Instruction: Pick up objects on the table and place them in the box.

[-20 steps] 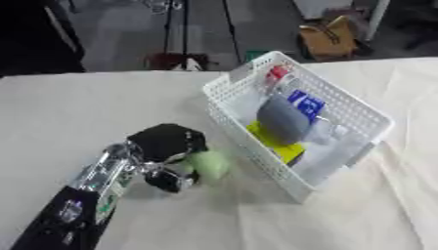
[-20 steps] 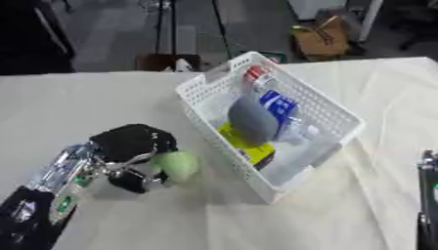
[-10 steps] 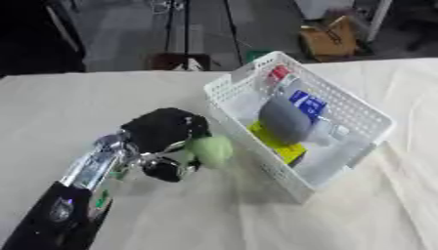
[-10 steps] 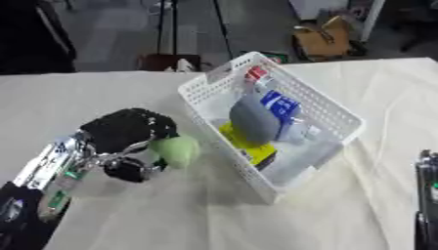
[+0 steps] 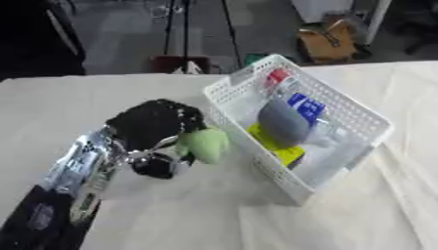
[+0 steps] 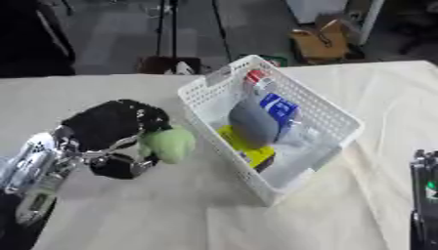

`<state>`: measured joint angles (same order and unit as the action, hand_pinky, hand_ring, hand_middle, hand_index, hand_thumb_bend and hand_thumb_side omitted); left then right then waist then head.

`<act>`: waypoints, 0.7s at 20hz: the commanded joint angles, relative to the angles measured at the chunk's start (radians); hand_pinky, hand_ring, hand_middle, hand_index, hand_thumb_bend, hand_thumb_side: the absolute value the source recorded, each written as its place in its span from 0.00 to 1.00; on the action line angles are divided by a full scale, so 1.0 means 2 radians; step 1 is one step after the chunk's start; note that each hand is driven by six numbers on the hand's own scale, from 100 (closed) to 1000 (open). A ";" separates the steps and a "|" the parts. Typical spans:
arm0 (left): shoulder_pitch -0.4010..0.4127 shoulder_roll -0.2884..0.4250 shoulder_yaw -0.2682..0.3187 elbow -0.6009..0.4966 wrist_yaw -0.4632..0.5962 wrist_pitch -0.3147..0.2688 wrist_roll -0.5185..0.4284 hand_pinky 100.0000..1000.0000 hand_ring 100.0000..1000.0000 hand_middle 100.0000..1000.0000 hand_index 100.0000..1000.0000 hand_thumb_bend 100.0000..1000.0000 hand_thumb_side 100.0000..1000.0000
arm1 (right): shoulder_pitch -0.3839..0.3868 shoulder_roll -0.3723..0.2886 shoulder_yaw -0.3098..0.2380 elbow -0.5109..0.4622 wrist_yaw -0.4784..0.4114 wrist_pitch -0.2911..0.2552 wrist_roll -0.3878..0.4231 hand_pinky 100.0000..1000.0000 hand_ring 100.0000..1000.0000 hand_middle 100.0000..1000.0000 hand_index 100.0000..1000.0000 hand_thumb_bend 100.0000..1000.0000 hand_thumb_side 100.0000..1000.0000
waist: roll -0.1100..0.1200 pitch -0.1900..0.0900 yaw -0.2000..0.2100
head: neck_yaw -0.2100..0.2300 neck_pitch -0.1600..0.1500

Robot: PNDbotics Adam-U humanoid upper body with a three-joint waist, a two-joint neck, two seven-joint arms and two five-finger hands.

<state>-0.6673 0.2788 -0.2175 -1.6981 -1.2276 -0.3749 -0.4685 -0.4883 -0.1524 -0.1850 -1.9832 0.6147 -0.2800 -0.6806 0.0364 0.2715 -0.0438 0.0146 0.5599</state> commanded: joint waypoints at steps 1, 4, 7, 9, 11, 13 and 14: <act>-0.006 0.013 0.009 -0.041 0.012 0.010 -0.003 0.69 0.73 0.75 0.42 0.00 0.27 | -0.005 -0.005 -0.003 -0.008 0.005 0.000 -0.003 0.75 0.67 0.57 0.75 0.00 0.86 | -0.001 -0.011 0.000 | -0.005 -0.008; -0.008 0.015 0.011 -0.067 0.018 0.021 -0.001 0.69 0.73 0.75 0.42 0.00 0.25 | -0.005 -0.005 -0.003 -0.008 0.005 0.000 -0.003 0.75 0.67 0.57 0.75 0.00 0.86 | -0.001 -0.011 -0.001 | -0.007 -0.009; -0.015 0.018 0.011 -0.095 0.022 0.035 0.013 0.68 0.73 0.75 0.41 0.00 0.24 | -0.006 -0.005 -0.002 -0.008 0.005 0.000 -0.004 0.75 0.67 0.57 0.75 0.00 0.86 | -0.001 -0.011 -0.002 | -0.005 -0.009; -0.024 0.020 0.007 -0.100 0.024 0.041 0.019 0.68 0.73 0.75 0.41 0.00 0.23 | -0.006 -0.004 -0.002 -0.008 0.005 0.000 -0.003 0.75 0.67 0.57 0.75 0.00 0.86 | -0.001 -0.012 -0.004 | -0.003 -0.009; -0.032 0.022 0.004 -0.098 0.025 0.044 0.024 0.68 0.73 0.75 0.41 0.00 0.23 | -0.005 -0.004 -0.001 -0.008 0.005 0.000 -0.003 0.75 0.67 0.57 0.75 0.00 0.86 | -0.001 -0.013 -0.005 | -0.001 -0.009; -0.045 0.026 0.001 -0.086 0.026 0.045 0.031 0.68 0.74 0.76 0.41 0.00 0.23 | -0.005 -0.003 0.000 -0.008 0.005 0.000 -0.002 0.75 0.67 0.57 0.75 0.00 0.86 | -0.001 -0.014 -0.008 | 0.002 -0.008; -0.053 0.027 -0.001 -0.078 0.026 0.045 0.036 0.68 0.74 0.76 0.42 0.00 0.22 | -0.004 -0.002 0.001 -0.008 0.005 0.000 -0.002 0.75 0.67 0.57 0.75 0.00 0.86 | 0.000 -0.016 -0.010 | 0.004 -0.007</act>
<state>-0.7533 0.3097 -0.2195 -1.8521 -1.1799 -0.2875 -0.4076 -0.4872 -0.1519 -0.1842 -1.9832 0.6160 -0.2791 -0.6854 0.0384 0.2613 -0.0643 0.0177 0.5518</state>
